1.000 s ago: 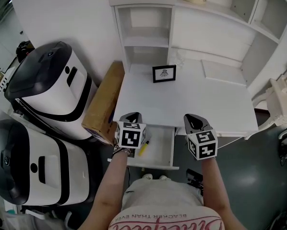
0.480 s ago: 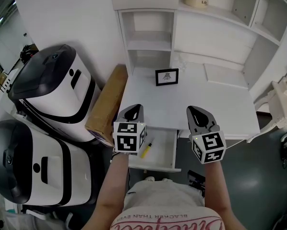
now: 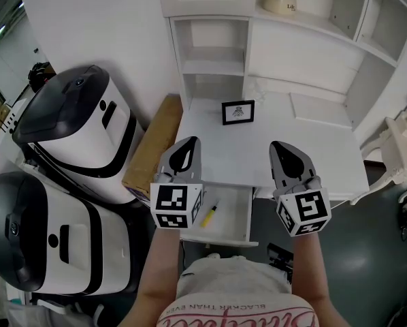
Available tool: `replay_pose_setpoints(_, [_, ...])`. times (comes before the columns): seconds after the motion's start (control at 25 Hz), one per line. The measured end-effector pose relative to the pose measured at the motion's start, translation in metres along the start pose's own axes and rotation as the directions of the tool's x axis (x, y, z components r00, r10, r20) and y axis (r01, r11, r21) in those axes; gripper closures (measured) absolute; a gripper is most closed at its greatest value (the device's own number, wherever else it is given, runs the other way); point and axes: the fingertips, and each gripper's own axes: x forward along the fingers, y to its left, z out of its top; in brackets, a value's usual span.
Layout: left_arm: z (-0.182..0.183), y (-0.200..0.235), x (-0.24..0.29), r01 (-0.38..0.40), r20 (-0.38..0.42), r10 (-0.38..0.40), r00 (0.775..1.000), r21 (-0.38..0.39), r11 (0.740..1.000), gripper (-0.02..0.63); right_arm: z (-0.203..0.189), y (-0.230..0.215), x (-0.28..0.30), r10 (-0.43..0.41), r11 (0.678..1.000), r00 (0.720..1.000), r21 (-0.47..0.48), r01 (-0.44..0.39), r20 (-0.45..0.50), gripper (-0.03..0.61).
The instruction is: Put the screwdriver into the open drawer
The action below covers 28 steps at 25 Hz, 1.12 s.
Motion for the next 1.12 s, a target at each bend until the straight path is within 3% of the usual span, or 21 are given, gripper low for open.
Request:
replay_pose_setpoints(0.2, [0.029, 0.013, -0.011, -0.028, 0.086, 0.027, 0.996, 0.021, 0.999, 0.603, 0.020, -0.004, -0.001, -0.039, 0.999, 0.999, -0.011, 0.040, 0.038, 0.572])
replay_pose_setpoints(0.6, [0.062, 0.020, -0.021, -0.033, 0.165, 0.027, 0.986, 0.035, 0.999, 0.603, 0.031, -0.006, -0.006, -0.063, 0.997, 0.996, -0.031, 0.065, 0.056, 0.572])
replay_pose_setpoints(1.12, [0.057, 0.020, -0.021, -0.022, 0.146, 0.020, 0.989, 0.013, 1.000, 0.603, 0.036, -0.007, -0.009, -0.065, 0.997, 0.996, -0.026, 0.066, 0.059, 0.572])
